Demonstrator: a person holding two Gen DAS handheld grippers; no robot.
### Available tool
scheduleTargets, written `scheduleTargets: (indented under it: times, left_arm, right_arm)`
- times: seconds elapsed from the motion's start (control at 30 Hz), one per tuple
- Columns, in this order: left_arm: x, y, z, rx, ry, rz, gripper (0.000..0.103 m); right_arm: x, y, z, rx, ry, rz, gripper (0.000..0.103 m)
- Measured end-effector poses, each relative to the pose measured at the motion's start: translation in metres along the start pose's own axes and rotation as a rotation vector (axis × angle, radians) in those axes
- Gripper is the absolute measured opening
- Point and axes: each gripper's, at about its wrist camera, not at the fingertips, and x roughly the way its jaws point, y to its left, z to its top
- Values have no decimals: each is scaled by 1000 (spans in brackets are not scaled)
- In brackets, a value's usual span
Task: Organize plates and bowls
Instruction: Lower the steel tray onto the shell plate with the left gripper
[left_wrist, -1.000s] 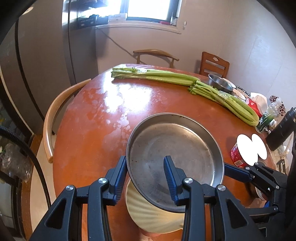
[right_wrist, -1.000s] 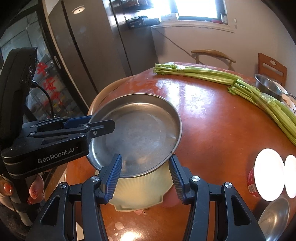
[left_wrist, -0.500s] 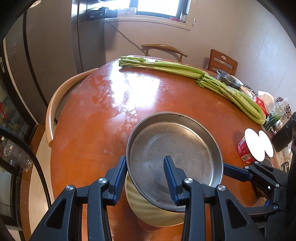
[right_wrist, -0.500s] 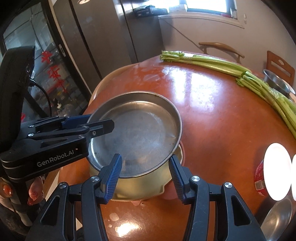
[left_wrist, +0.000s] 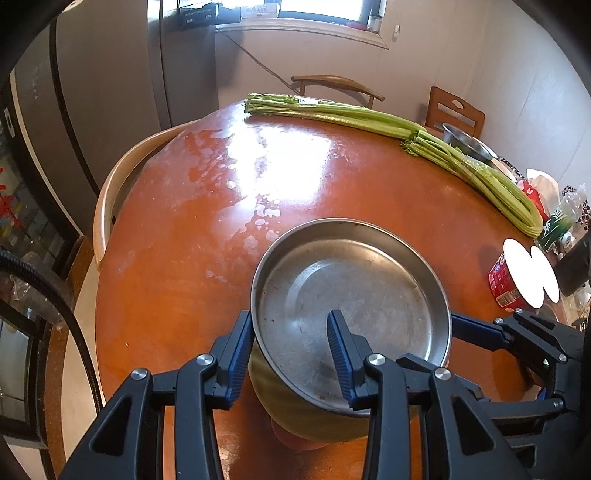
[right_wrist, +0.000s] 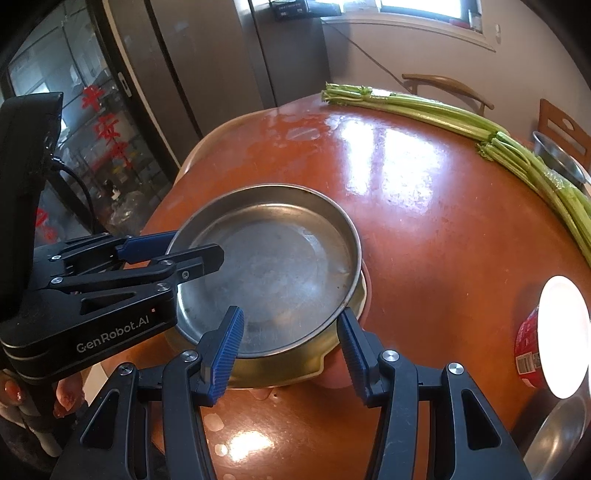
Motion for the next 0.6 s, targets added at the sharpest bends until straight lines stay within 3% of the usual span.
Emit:
scheduleTargets:
  times: [0.6]
  left_arm:
    - [5,-2,-4,14,21,39,40]
  right_arm:
    - [12,0,2,-24,13,-4,55]
